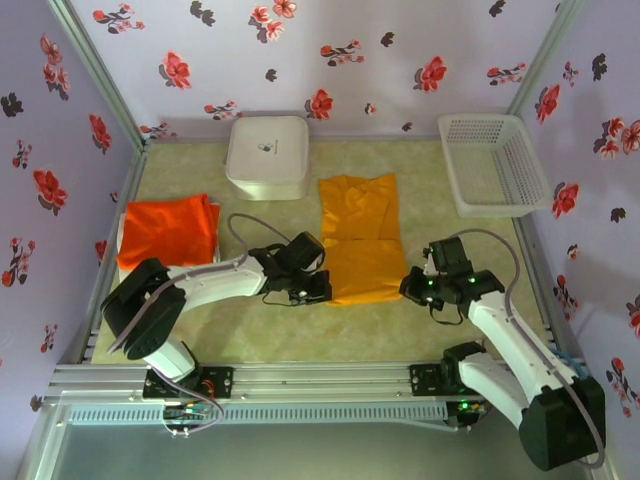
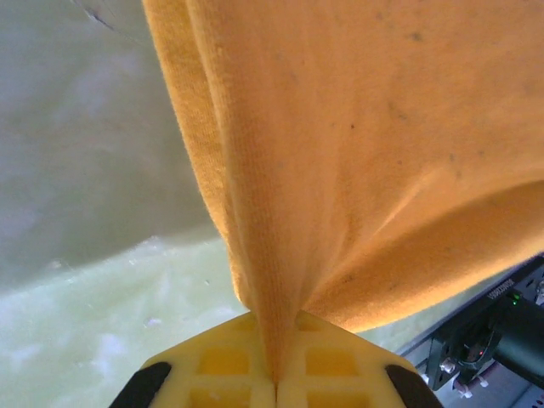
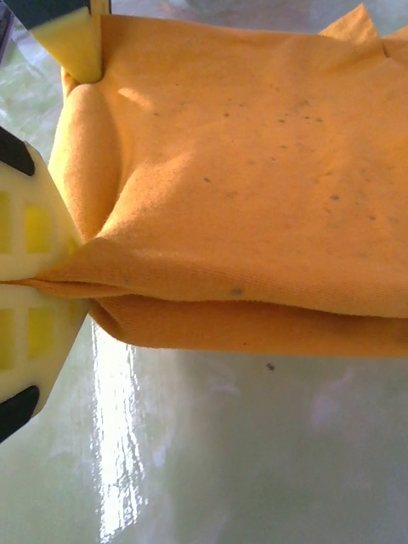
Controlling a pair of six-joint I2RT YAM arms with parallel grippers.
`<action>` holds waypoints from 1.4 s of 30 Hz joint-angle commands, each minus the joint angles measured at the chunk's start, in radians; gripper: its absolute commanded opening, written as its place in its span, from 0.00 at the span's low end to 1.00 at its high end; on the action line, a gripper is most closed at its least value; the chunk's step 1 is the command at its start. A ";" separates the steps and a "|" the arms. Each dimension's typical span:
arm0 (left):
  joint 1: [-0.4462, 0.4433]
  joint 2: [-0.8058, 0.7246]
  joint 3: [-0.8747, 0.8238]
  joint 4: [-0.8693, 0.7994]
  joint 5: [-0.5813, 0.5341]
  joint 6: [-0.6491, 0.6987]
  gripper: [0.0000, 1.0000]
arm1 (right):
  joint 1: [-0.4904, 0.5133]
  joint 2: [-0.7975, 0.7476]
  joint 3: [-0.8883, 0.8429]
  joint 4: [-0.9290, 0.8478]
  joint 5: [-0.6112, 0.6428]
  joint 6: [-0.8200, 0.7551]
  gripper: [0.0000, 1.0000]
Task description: Fold and stack the t-shirts
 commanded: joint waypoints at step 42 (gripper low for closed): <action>0.008 -0.131 0.351 -0.402 -0.190 -0.004 0.00 | 0.047 0.152 0.430 -0.249 0.069 0.090 0.00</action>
